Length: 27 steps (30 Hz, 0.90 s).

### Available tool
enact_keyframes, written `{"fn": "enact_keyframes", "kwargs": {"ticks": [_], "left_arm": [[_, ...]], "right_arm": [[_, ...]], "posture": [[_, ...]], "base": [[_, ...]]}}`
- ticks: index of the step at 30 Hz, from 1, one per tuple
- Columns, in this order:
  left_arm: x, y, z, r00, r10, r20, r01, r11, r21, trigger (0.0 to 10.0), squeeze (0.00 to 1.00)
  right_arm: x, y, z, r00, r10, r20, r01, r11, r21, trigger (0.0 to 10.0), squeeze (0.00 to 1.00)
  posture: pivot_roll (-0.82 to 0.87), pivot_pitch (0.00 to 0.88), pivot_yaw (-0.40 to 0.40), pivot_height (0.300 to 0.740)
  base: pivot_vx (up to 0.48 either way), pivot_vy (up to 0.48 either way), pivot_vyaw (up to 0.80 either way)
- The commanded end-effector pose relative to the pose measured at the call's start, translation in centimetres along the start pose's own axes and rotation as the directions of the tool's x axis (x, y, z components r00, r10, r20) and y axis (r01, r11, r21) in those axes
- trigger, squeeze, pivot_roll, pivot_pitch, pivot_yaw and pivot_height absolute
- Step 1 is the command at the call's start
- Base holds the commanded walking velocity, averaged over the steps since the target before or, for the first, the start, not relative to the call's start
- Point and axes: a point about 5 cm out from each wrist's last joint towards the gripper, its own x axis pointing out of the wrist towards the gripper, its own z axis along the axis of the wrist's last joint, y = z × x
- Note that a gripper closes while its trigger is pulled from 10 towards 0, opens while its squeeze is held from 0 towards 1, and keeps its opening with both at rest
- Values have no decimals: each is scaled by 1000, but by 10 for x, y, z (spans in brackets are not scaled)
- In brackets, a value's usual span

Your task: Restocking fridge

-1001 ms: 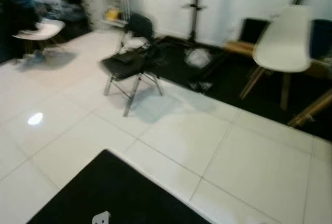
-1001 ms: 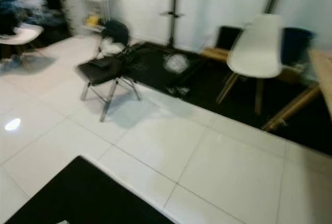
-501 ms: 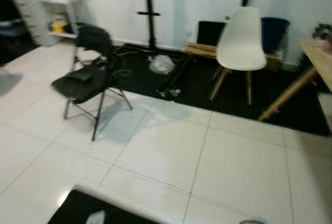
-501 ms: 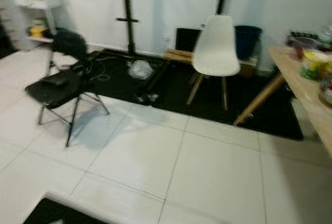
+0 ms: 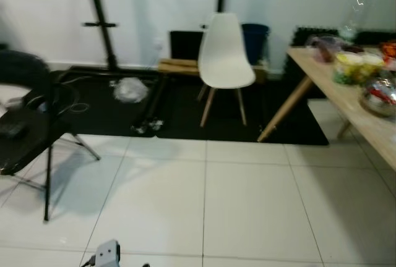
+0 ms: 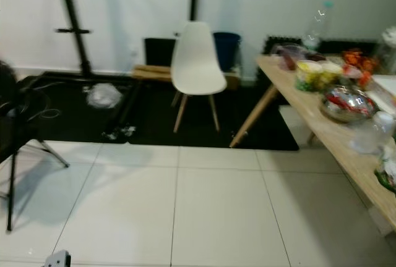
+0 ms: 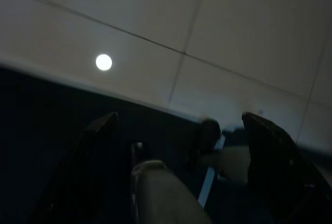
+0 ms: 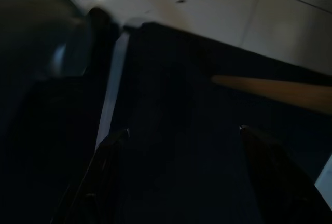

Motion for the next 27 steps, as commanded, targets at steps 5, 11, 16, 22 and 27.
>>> {"fn": "enact_keyframes", "kwargs": {"ticks": [5,11,16,22,27], "left_arm": [[-1,-1,-8,999,-11,-44,13,999,44,10000,0],[-3,2,-9,1000,2,-31,-2,1000,21,10000,0],[-10,7,-29,996,19,-86,-17,1000,18,10000,0],[-5,-1,-24,998,0,-68,1,1000,12,10000,0],[-1,-8,-20,998,-24,-64,26,999,28,10000,0]], "right_arm": [[1,3,16,999,-2,46,1,1000,9,10000,0],[3,23,4,999,46,7,-45,998,-39,10000,0],[3,29,-1,998,61,0,-61,998,-25,10000,0],[3,19,6,999,35,13,-35,999,-29,10000,0],[3,20,16,998,23,51,-21,999,-29,10000,0]], "posture": [[-83,0,1,740],[-63,0,-6,740],[-80,0,13,740],[-78,0,14,740],[-87,0,22,740]], "base": [[325,0,-769],[324,0,-769],[319,0,-769],[320,0,-769],[322,0,-615]]}}
